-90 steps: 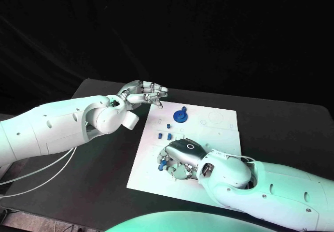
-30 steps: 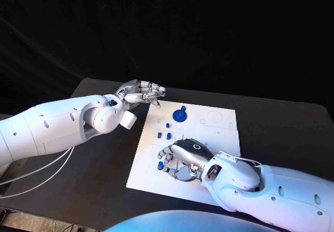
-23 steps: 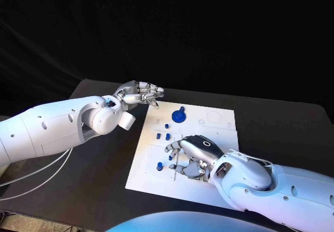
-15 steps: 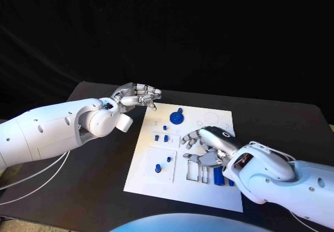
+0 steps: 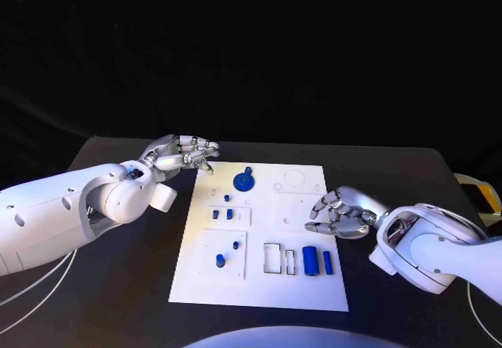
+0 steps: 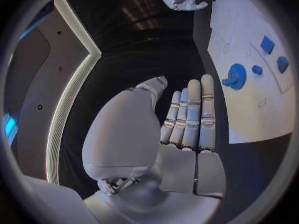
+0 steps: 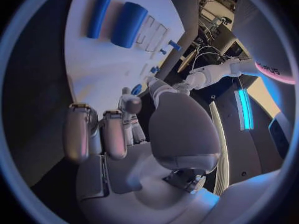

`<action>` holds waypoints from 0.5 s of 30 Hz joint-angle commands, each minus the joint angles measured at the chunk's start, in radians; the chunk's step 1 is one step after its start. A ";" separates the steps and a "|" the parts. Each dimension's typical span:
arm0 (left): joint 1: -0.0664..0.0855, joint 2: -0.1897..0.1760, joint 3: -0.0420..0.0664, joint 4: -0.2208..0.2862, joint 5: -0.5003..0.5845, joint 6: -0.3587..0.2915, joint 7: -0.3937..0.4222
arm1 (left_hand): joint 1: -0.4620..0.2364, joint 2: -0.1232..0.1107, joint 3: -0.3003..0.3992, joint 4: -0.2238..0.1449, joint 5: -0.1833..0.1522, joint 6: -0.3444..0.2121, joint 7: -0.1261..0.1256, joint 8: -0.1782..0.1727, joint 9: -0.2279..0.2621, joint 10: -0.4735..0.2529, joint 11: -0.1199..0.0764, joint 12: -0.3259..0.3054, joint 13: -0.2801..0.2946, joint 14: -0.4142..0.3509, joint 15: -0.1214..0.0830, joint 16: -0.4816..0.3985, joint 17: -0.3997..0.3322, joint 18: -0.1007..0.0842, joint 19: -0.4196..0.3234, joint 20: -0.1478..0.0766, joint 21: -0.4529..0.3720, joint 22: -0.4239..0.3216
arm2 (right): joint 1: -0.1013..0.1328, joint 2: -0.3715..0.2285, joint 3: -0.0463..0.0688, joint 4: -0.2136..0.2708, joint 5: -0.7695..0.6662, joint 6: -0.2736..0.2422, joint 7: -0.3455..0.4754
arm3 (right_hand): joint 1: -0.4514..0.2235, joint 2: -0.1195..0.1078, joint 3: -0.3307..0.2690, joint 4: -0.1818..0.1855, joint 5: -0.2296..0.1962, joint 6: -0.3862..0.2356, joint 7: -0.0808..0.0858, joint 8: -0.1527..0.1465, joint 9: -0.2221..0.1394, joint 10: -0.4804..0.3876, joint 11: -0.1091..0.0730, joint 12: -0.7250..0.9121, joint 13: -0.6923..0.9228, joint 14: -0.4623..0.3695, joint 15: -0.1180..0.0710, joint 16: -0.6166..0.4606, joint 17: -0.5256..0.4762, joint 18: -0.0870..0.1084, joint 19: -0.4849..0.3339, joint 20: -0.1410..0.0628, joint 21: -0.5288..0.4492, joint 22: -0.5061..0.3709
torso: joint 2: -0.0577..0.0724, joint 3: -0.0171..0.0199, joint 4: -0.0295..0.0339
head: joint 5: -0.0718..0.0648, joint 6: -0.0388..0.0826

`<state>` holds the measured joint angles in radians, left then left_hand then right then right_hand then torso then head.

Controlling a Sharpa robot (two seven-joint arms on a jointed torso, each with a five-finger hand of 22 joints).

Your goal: Assemble the parts on the task board

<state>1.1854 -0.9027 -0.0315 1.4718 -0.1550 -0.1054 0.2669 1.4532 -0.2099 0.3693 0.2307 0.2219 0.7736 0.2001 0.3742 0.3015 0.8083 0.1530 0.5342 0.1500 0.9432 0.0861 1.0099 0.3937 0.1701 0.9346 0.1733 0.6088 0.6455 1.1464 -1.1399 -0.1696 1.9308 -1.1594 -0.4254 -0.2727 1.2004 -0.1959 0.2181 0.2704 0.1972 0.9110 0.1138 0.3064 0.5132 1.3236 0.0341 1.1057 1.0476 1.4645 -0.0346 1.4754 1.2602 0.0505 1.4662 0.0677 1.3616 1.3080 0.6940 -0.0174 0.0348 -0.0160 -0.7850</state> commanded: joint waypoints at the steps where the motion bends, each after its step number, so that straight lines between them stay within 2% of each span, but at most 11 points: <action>1: -0.005 0.001 0.000 0.007 0.007 -0.002 0.025 | -0.013 0.001 -0.008 0.005 -0.004 -0.006 0.001 0.001 -0.003 0.003 -0.007 0.007 0.002 -0.003 -0.006 0.006 0.001 0.012 0.001 0.005 -0.007 -0.003 | -0.002 -0.014 -0.002 0.010 -0.002 0.067 -0.112 | 0.029 0.003 -0.032 0.011 -0.001 -0.011 0.000 0.029 0.023 0.039 -0.002 0.125 0.139 0.063 -0.006 0.019 0.049 -0.014 0.055 -0.004 0.023 0.215 | -0.007 -0.0007 -0.0035 | -0.015 -0.003; 4: -0.011 0.001 0.000 0.011 0.008 -0.007 0.029 | -0.014 0.001 -0.011 0.008 -0.005 -0.007 -0.001 0.002 -0.004 0.006 -0.008 0.011 0.002 -0.002 -0.006 0.007 0.002 0.012 0.002 0.004 -0.009 -0.004 | -0.012 -0.035 -0.008 0.024 -0.044 0.059 -0.164 | 0.049 0.011 -0.052 0.013 -0.002 -0.012 -0.003 0.049 0.038 0.070 -0.004 0.190 0.214 0.068 -0.006 0.031 0.083 -0.018 0.060 -0.005 0.042 0.220 | -0.011 -0.0012 -0.0032 | -0.018 -0.011; 9: -0.015 0.001 0.000 0.016 0.008 -0.009 0.030 | -0.015 0.000 -0.013 0.009 -0.004 -0.007 -0.001 0.003 -0.004 0.008 -0.008 0.014 0.002 -0.002 -0.007 0.008 0.002 0.013 0.003 0.004 -0.010 -0.005 | -0.039 -0.043 -0.012 0.039 -0.095 0.044 -0.206 | 0.049 0.013 -0.063 0.015 -0.003 -0.012 -0.004 0.055 0.042 0.078 -0.005 0.207 0.234 0.071 -0.007 0.037 0.101 -0.020 0.063 -0.006 0.054 0.223 | -0.014 -0.0034 -0.0052 | -0.022 -0.023; 11: -0.016 0.001 0.000 0.018 0.008 -0.009 0.030 | -0.015 0.000 -0.013 0.009 -0.004 -0.007 -0.001 0.003 -0.004 0.008 -0.008 0.014 0.002 -0.002 -0.007 0.008 0.002 0.013 0.003 0.004 -0.010 -0.005 | -0.047 -0.043 -0.012 0.043 -0.110 0.040 -0.214 | 0.046 0.014 -0.071 0.017 -0.004 -0.009 -0.005 0.059 0.045 0.078 -0.006 0.208 0.236 0.072 -0.007 0.039 0.105 -0.020 0.063 -0.006 0.055 0.223 | -0.016 -0.0045 -0.0063 | -0.020 -0.027; 15: -0.017 0.000 0.000 0.020 0.008 -0.009 0.028 | -0.015 0.000 -0.015 0.011 -0.004 -0.007 0.000 0.004 -0.005 0.009 -0.009 0.016 0.003 -0.001 -0.007 0.008 0.002 0.013 0.005 0.004 -0.011 -0.006 | -0.064 -0.035 -0.014 0.050 -0.133 0.028 -0.226 | 0.035 0.015 -0.091 0.019 -0.010 -0.007 -0.007 0.065 0.048 0.079 -0.007 0.213 0.243 0.072 -0.008 0.041 0.109 -0.021 0.065 -0.007 0.060 0.224 | -0.014 -0.0041 -0.0050 | -0.022 -0.032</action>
<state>1.1693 -0.9031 -0.0323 1.4883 -0.1543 -0.1127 0.2792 1.4460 -0.2094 0.3600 0.2400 0.2206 0.7720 0.1981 0.3741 0.2978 0.8151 0.1462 0.5463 0.1512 0.9432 0.0861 1.0138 0.3945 0.1700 0.9346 0.1732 0.6043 0.6410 1.0866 -1.1781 -0.1831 1.9765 -1.2332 -0.3973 -0.4530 1.2423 -0.1842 0.1322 0.2890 0.1913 0.9045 0.1134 0.3673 0.5608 1.3985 0.0282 1.3146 1.2891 1.4645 -0.0345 1.5112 1.3084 0.0454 1.4662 0.0678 1.4174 1.3078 0.6797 -0.0210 0.0296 -0.0369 -0.8135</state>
